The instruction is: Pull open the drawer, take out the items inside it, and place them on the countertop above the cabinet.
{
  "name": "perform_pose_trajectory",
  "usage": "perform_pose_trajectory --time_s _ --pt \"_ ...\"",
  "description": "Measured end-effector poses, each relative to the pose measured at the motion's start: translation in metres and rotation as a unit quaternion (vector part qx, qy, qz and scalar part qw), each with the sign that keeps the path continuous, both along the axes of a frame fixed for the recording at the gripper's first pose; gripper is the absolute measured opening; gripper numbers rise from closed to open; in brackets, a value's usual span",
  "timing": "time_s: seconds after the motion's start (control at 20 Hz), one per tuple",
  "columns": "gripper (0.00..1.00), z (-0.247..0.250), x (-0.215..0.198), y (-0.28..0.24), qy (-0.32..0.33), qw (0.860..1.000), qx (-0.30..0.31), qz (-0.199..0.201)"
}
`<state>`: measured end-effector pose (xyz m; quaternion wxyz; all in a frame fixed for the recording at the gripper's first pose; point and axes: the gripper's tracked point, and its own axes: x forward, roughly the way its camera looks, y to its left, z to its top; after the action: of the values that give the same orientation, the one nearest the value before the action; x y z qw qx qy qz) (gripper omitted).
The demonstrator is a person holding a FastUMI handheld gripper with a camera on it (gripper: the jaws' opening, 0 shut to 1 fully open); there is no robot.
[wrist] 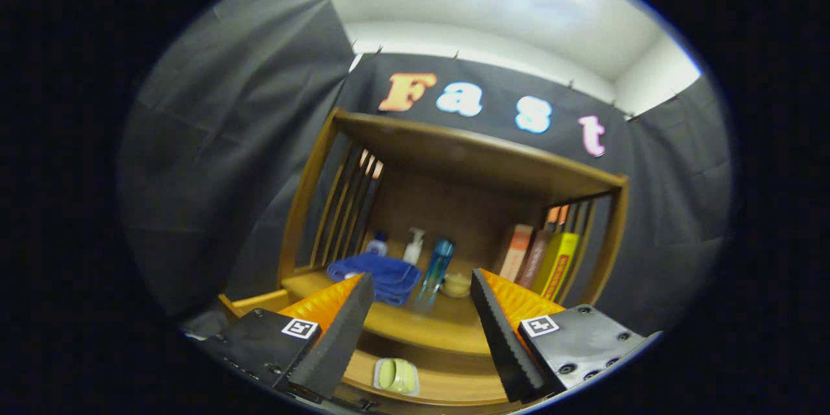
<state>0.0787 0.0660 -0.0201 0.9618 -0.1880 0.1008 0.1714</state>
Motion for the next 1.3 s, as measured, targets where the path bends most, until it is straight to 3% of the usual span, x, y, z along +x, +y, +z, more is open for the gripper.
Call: perform_pose_trajectory --time_s 0.2,0.4,0.65,0.9,1.1,1.15,1.25,1.3 --pt "0.99 -0.115 0.022 -0.010 0.175 0.984 -0.025 -0.037" --pt "0.99 -0.186 0.023 -0.044 0.276 0.955 -0.065 -0.087" --pt "0.98 -0.241 0.007 -0.053 0.365 0.920 -0.082 -0.114" --pt "0.95 -0.268 0.002 -0.060 0.398 0.904 -0.056 -0.143" --pt "0.82 -0.281 0.000 -0.072 0.411 0.896 -0.039 -0.163" --pt "0.73 -0.283 -0.003 -0.073 0.417 0.894 -0.035 -0.163" --pt "0.58 -0.274 0.003 -0.078 0.399 0.901 -0.034 -0.167" --pt "0.42 -0.267 0.004 -0.086 0.390 0.902 -0.042 -0.182"
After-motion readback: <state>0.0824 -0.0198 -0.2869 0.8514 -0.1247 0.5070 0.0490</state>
